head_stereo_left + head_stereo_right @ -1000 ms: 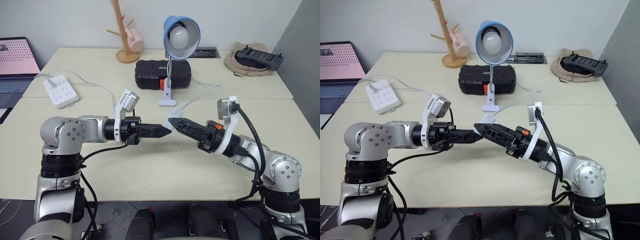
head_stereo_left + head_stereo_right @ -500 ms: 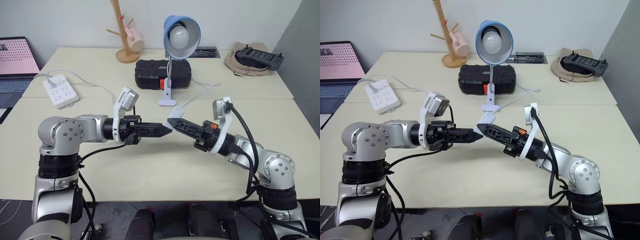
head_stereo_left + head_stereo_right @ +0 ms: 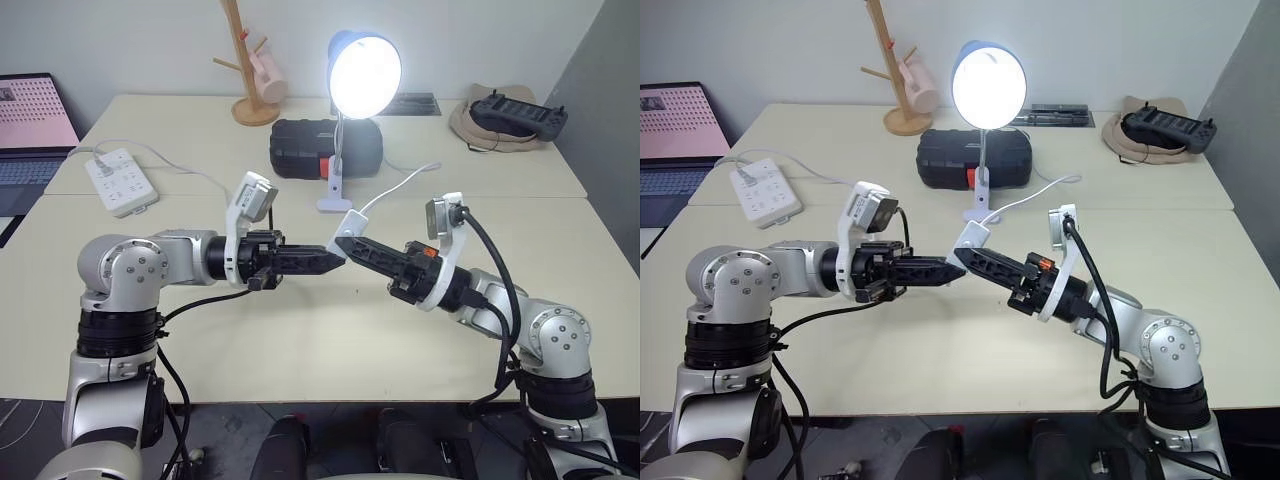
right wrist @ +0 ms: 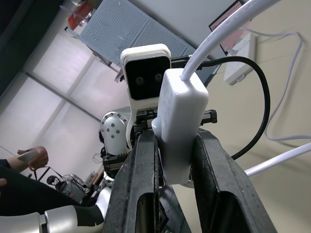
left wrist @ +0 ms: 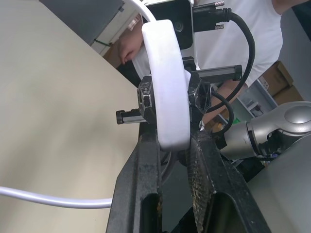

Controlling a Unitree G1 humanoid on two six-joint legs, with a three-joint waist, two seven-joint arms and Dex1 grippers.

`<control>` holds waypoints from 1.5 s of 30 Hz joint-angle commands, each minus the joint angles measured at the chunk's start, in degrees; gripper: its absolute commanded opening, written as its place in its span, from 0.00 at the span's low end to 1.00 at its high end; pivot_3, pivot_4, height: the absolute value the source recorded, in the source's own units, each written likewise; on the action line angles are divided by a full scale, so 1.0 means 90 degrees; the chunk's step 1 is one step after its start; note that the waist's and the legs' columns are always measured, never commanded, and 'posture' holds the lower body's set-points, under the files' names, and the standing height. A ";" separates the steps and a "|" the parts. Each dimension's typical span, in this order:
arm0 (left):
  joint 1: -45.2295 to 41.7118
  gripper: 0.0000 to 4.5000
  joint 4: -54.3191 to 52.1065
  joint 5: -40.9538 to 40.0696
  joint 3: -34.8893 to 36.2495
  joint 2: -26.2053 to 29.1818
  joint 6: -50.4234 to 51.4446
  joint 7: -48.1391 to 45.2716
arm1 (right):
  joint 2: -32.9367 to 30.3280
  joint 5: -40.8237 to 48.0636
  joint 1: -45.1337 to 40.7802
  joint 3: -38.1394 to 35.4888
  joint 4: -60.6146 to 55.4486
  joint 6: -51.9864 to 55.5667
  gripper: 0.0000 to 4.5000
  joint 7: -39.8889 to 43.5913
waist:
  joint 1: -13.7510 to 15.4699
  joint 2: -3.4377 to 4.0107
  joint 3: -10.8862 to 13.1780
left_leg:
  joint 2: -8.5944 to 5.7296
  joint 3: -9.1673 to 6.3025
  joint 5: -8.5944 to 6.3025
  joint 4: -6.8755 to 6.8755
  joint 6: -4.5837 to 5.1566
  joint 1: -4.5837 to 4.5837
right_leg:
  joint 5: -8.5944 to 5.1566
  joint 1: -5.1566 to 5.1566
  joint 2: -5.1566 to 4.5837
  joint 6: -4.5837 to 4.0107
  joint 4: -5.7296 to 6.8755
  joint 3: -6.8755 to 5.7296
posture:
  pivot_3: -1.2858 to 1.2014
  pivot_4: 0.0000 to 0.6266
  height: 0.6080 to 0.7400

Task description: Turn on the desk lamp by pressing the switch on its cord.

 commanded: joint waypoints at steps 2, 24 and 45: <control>-0.0201 0.08 -0.0023 0.0155 -0.0133 0.0275 -0.0235 -0.0033 | -0.0253 0.0070 -0.0036 -0.0135 -0.0249 -0.0058 0.40 0.0046 | 0.0001 0.0001 0.0001 | -0.0001 0.0000 0.0000 0.0000 0.0000 -0.0001 | 0.0000 -0.0001 0.0000 0.0000 0.0000 0.0001 | 0.52 0.24 1.00; -0.1427 0.08 0.3259 0.5901 -0.3676 0.0672 -0.7875 -0.2122 | -0.3670 -0.3089 0.1154 -0.0338 -0.1976 0.0178 0.99 0.1804 | 0.0153 0.0010 0.0007 | -0.0016 0.0041 -0.0001 -0.0003 0.0002 -0.0025 | 0.0000 -0.0011 0.0024 0.0000 -0.0024 -0.0001 | 0.52 0.24 1.00; -0.2072 0.88 0.4870 0.6235 -0.2915 0.0178 -0.9199 -0.3061 | -0.3530 -0.3982 0.2090 -0.0888 -0.2093 -0.0001 1.00 0.2451 | 0.0140 0.0007 0.0009 | -0.0018 0.0034 -0.0001 0.0004 0.0003 -0.0029 | 0.0000 -0.0011 0.0023 0.0001 -0.0016 -0.0009 | 0.52 0.24 1.00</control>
